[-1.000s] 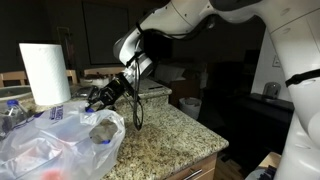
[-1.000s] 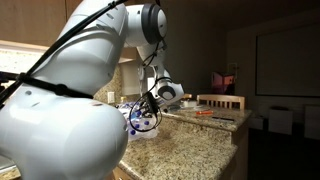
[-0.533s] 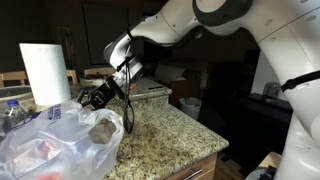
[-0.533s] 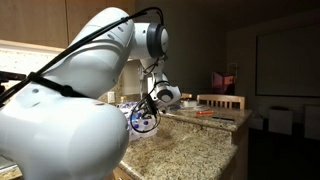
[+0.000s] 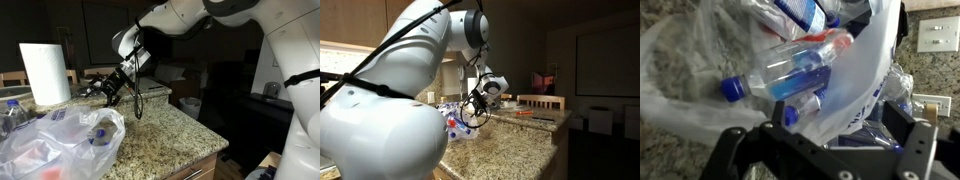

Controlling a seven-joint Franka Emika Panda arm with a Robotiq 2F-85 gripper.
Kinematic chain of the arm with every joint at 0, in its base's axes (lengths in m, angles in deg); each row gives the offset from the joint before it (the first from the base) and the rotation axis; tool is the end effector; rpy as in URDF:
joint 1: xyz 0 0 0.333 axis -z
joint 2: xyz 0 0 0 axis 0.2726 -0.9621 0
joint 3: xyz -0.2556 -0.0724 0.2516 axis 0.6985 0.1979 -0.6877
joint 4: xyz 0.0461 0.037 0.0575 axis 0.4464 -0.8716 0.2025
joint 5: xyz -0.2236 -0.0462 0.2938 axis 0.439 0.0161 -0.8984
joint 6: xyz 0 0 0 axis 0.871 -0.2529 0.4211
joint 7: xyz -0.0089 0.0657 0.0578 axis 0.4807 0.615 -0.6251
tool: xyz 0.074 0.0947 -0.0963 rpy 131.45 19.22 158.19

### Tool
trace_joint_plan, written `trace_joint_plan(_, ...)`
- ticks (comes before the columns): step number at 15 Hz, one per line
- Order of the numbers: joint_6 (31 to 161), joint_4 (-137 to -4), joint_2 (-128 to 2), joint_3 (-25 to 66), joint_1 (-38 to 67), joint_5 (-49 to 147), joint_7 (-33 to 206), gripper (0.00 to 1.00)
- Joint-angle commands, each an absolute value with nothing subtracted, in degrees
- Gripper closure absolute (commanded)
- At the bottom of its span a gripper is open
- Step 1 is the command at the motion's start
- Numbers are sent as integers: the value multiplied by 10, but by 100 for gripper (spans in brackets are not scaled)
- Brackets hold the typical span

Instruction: Pick up the bottles from the counter and put them in the plastic

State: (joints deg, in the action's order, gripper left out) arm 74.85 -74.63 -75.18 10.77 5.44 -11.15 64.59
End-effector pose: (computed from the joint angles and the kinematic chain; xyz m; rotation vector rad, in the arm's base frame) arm 0.6277 0.2621 0.3494 -2.2213 -0.0553 0.2117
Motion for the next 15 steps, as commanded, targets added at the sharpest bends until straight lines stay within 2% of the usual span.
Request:
trace_joint_plan(1,763,-841,-634,120,76,-62,679,0)
trace_joint_plan(8,716,-927,-469,158,112,204,791,0)
trace_joint_plan(15,665,-1029,-377,153,131,443,892,0)
